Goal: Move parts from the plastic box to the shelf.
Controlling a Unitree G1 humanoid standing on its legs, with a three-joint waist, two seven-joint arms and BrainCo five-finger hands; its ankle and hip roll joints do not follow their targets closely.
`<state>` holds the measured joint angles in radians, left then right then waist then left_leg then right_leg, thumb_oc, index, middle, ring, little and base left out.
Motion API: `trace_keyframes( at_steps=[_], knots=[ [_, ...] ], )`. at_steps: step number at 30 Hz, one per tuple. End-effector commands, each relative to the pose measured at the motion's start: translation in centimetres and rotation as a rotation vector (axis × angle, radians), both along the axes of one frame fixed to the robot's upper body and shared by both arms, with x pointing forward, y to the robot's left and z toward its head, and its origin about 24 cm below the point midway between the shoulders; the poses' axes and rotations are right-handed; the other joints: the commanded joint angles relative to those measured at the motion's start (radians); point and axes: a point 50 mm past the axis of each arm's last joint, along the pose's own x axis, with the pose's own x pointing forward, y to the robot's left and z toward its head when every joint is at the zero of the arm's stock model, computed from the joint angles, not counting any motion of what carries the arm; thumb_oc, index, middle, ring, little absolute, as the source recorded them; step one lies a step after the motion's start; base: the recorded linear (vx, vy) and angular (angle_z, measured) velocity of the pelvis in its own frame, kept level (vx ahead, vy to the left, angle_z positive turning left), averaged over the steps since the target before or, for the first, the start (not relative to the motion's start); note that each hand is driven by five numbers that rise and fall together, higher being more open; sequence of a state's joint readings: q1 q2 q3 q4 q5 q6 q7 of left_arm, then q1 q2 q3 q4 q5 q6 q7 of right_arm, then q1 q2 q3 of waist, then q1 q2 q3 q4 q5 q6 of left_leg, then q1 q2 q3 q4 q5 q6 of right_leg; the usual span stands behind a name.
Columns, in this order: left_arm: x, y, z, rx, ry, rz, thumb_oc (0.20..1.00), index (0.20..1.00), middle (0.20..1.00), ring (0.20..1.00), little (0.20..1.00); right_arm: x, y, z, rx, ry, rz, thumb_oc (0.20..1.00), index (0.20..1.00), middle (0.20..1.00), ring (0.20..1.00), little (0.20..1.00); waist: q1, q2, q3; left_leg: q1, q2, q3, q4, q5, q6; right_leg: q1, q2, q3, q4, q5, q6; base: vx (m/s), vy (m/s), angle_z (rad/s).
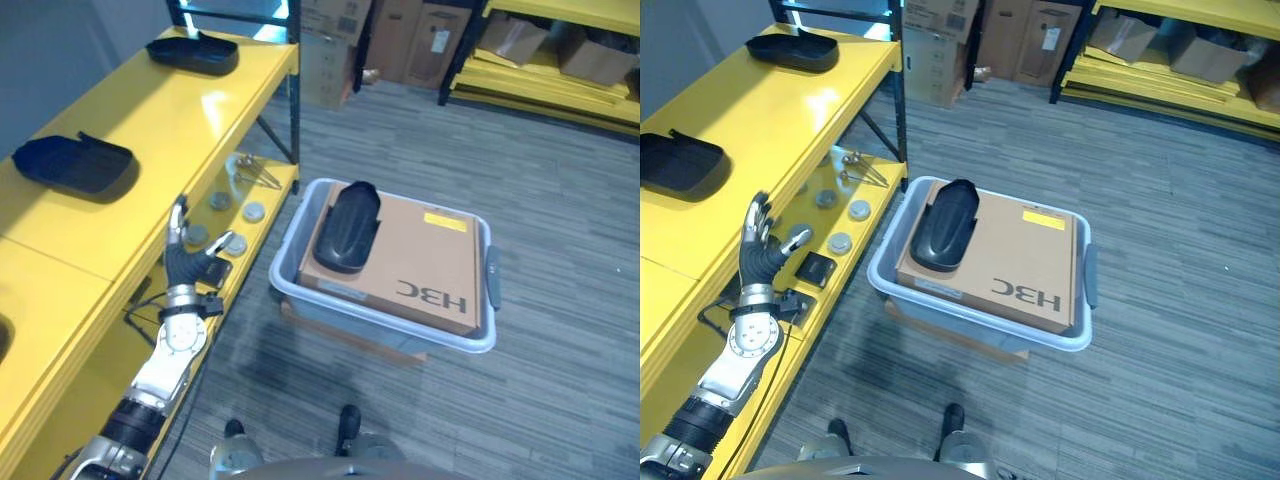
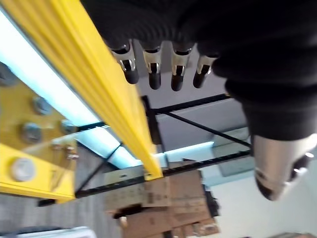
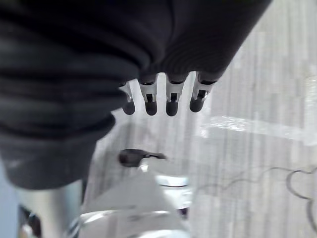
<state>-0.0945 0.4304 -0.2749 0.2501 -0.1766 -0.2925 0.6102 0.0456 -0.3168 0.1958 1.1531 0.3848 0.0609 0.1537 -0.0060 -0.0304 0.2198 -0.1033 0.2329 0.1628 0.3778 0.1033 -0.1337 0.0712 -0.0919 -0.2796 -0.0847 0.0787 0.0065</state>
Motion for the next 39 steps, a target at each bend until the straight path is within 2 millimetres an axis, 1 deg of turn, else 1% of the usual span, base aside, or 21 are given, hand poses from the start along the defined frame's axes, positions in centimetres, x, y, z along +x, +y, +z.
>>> trace_keyframes(
  at_steps=[1,2,3,4,6,8,9,10,11,12,14,15,16,17,20,23,24,25,32,35,39],
  knots=[
    [0.7,0.0,1.7,-0.013,-0.075,-0.011,1.0,1.0,1.0,1.0,1.0,6.0,-1.4,2.8,-0.123,-0.326,0.058,1.0,1.0,1.0,1.0,1.0,0.032,0.007,0.086,-0.001,-0.101,0.007,-0.099,-0.151,0.052,0.007,-0.045,0.045,0.02,-0.079,0.064,0.08,0.086,-0.63],
    [0.6,0.2,1.4,-0.008,-0.059,-0.006,1.0,1.0,1.0,1.0,1.0,6.4,-1.4,3.0,-0.122,-0.346,0.058,1.0,1.0,1.0,1.0,1.0,0.032,0.007,0.083,-0.002,-0.105,0.007,-0.122,-0.144,0.051,0.004,-0.045,0.048,0.017,-0.077,0.067,0.11,0.122,-0.43],
    [0.1,0.6,0.3,0.013,-0.003,0.008,1.0,1.0,1.0,1.0,1.0,7.7,-1.1,3.9,-0.109,-0.426,0.058,1.0,1.0,1.0,1.0,1.0,0.033,0.012,0.08,-0.007,-0.106,0.005,-0.192,-0.118,0.041,0.008,-0.039,0.055,0.005,-0.077,0.071,0.19,0.142,-0.4],
    [-1.2,1.6,-2.2,0.012,0.126,0.044,1.0,1.0,1.0,1.0,1.0,9.4,0.1,5.7,0.012,-0.571,0.023,1.0,1.0,1.0,1.0,1.0,0.037,0.018,0.08,-0.03,-0.108,-0.039,-0.272,-0.043,0.021,0.025,-0.022,0.083,-0.003,-0.086,0.072,0.21,0.16,-0.33],
    [-1.9,2.2,-3.7,-0.011,0.191,0.068,1.0,1.0,1.0,1.0,1.0,10.4,0.6,6.8,0.025,-0.657,0.024,1.0,1.0,1.0,1.0,1.0,0.035,0.015,0.075,-0.019,-0.117,-0.035,-0.305,-0.051,0.028,0.021,-0.02,0.085,-0.003,-0.092,0.076,0.12,0.108,-0.43],
    [-3.4,2.8,-6.4,0.012,0.319,0.08,1.0,1.0,1.0,1.0,1.0,12.0,1.5,9.3,0.059,-0.833,-0.008,1.0,1.0,1.0,1.0,1.0,0.025,0.008,0.06,-0.007,-0.122,-0.008,-0.349,-0.055,0.038,0.006,-0.028,0.077,-0.003,-0.094,0.085,0.05,0.09,-0.54],
    [-3.8,2.9,-7.1,0.008,0.346,0.084,1.0,1.0,1.0,1.0,1.0,12.3,1.7,10.0,0.056,-0.868,-0.006,1.0,1.0,1.0,1.0,1.0,0.021,0.007,0.059,-0.005,-0.122,-0.007,-0.353,-0.057,0.041,0.002,-0.028,0.077,-0.003,-0.093,0.085,0.06,0.121,-0.58],
    [-4.9,3.2,-8.6,-0.004,0.427,0.094,1.0,1.0,1.0,1.0,1.0,13.1,1.6,12.3,0.031,-1.026,-0.01,1.0,1.0,1.0,1.0,1.0,0.005,0.006,0.059,0.007,-0.126,-0.002,-0.361,-0.066,0.05,-0.005,-0.027,0.078,-0.003,-0.093,0.087,0.05,0.084,-0.48],
    [-4.9,3.2,-8.6,-0.004,0.427,0.094,1.0,1.0,1.0,1.0,1.0,13.1,1.6,12.3,0.031,-1.026,-0.01,1.0,1.0,1.0,1.0,1.0,0.005,0.006,0.059,0.007,-0.126,-0.002,-0.361,-0.066,0.05,-0.006,-0.027,0.078,-0.003,-0.093,0.087,0.09,0.159,-0.41],
    [-6.1,3.4,-10.4,-0.013,0.521,0.075,1.0,1.0,1.0,1.0,1.0,13.8,1.6,15.5,-0.076,-1.212,-0.01,1.0,1.0,1.0,1.0,1.0,-0.011,0.005,0.061,0.026,-0.134,0.005,-0.371,-0.078,0.058,-0.009,-0.028,0.084,-0.003,-0.093,0.092,0.06,0.129,-0.18],
    [-7.9,3.6,-12.5,-0.023,0.63,0.067,1.0,1.0,1.0,1.0,1.0,14.6,2.0,19.7,-0.153,-1.393,0.006,1.0,1.0,1.0,1.0,1.0,-0.033,0.009,0.063,0.044,-0.153,0.009,-0.388,-0.093,0.072,-0.027,-0.028,0.1,-0.003,-0.087,0.098,0.07,0.192,-0.05],
    [-8.6,3.6,-13.4,-0.047,0.688,0.061,1.0,1.0,1.0,1.0,1.0,14.8,2.1,20.9,-0.178,-1.451,0.006,1.0,1.0,1.0,1.0,1.0,-0.039,0.011,0.065,0.048,-0.159,0.007,-0.39,-0.099,0.077,-0.032,-0.028,0.108,-0.003,-0.086,0.1,0.05,0.13,-0.13],
    [-8.6,3.6,-13.4,-0.047,0.688,0.061,1.0,1.0,1.0,1.0,1.0,14.8,2.1,20.9,-0.178,-1.451,0.006,1.0,1.0,1.0,1.0,1.0,-0.039,0.011,0.065,0.048,-0.159,0.007,-0.39,-0.099,0.077,-0.032,-0.028,0.108,-0.003,-0.086,0.1,0.05,0.148,-0.24],
    [-9.7,3.4,-14.6,-0.117,0.744,0.066,1.0,1.0,1.0,1.0,1.0,15.4,2.2,23.4,-0.226,-1.545,0.02,1.0,1.0,1.0,1.0,1.0,-0.048,0.015,0.078,0.051,-0.171,0.005,-0.388,-0.114,0.086,-0.044,-0.031,0.12,-0.003,-0.084,0.103,0.03,0.133,-0.21],
    [-10.2,3.4,-15.3,-0.199,0.773,0.085,1.0,1.0,1.0,1.0,1.0,17.4,1.9,26.3,-0.304,-1.602,0.06,1.0,1.0,1.0,1.0,1.0,-0.036,0.026,0.104,0.04,-0.186,-0.008,-0.382,-0.129,0.094,-0.071,-0.041,0.128,-0.003,-0.079,0.106,-0.01,0.156,-0.04],
    [-9.5,2.8,-15.2,-0.212,0.753,0.049,1.0,1.0,1.0,1.0,1.0,19.9,1.2,28.1,-0.431,-1.588,0.05,1.0,1.0,1.0,1.0,1.0,-0.003,0.032,0.135,0.012,-0.196,-0.024,-0.379,-0.131,0.098,-0.092,-0.05,0.116,-0.003,-0.074,0.106,-0.06,0.045,0.02],
    [-9.1,2.6,-15.0,-0.2,0.741,0.028,1.0,1.0,1.0,1.0,1.0,20.8,0.9,28.6,-0.451,-1.573,0.036,1.0,1.0,1.0,1.0,1.0,0.008,0.032,0.146,-0.002,-0.198,-0.029,-0.375,-0.13,0.098,-0.099,-0.053,0.109,-0.003,-0.072,0.106,-0.14,-0.045,0.14],
    [-7.9,2.1,-14.4,-0.184,0.708,-0.017,1.0,1.0,1.0,1.0,1.0,22.8,0.3,30.1,-0.529,-1.559,0.0,1.0,1.0,1.0,1.0,1.0,0.035,0.03,0.173,-0.037,-0.203,-0.043,-0.366,-0.128,0.098,-0.115,-0.058,0.094,-0.003,-0.07,0.104,-0.14,-0.053,0.14],
    [-4.6,0.6,-12.8,-0.171,0.634,-0.137,1.0,1.0,1.0,1.0,1.0,26.7,-3.2,35.4,-0.819,-1.48,-0.078,1.0,1.0,1.0,1.0,1.0,0.105,0.052,0.244,-0.124,-0.214,-0.089,-0.327,-0.12,0.094,-0.145,-0.072,0.046,0.001,-0.067,0.095,-0.07,-0.05,0.31],
    [-3.9,0.3,-12.4,-0.172,0.623,-0.169,1.0,1.0,1.0,1.0,1.0,27.6,-3.6,35.9,-0.843,-1.42,-0.043,1.0,1.0,1.0,1.0,1.0,0.119,0.061,0.259,-0.134,-0.218,-0.101,-0.324,-0.117,0.095,-0.153,-0.077,0.035,0.01,-0.07,0.093,-0.01,-0.013,0.2],
    [-3.6,0.1,-12.2,-0.17,0.615,-0.196,1.0,1.0,1.0,1.0,1.0,28.3,-2.8,35.4,-0.813,-1.386,0.052,1.0,1.0,1.0,1.0,1.0,0.13,0.071,0.271,-0.126,-0.217,-0.112,-0.347,-0.109,0.096,-0.165,-0.084,0.021,0.029,-0.073,0.096,0.01,-0.005,0.2]
  ],
)
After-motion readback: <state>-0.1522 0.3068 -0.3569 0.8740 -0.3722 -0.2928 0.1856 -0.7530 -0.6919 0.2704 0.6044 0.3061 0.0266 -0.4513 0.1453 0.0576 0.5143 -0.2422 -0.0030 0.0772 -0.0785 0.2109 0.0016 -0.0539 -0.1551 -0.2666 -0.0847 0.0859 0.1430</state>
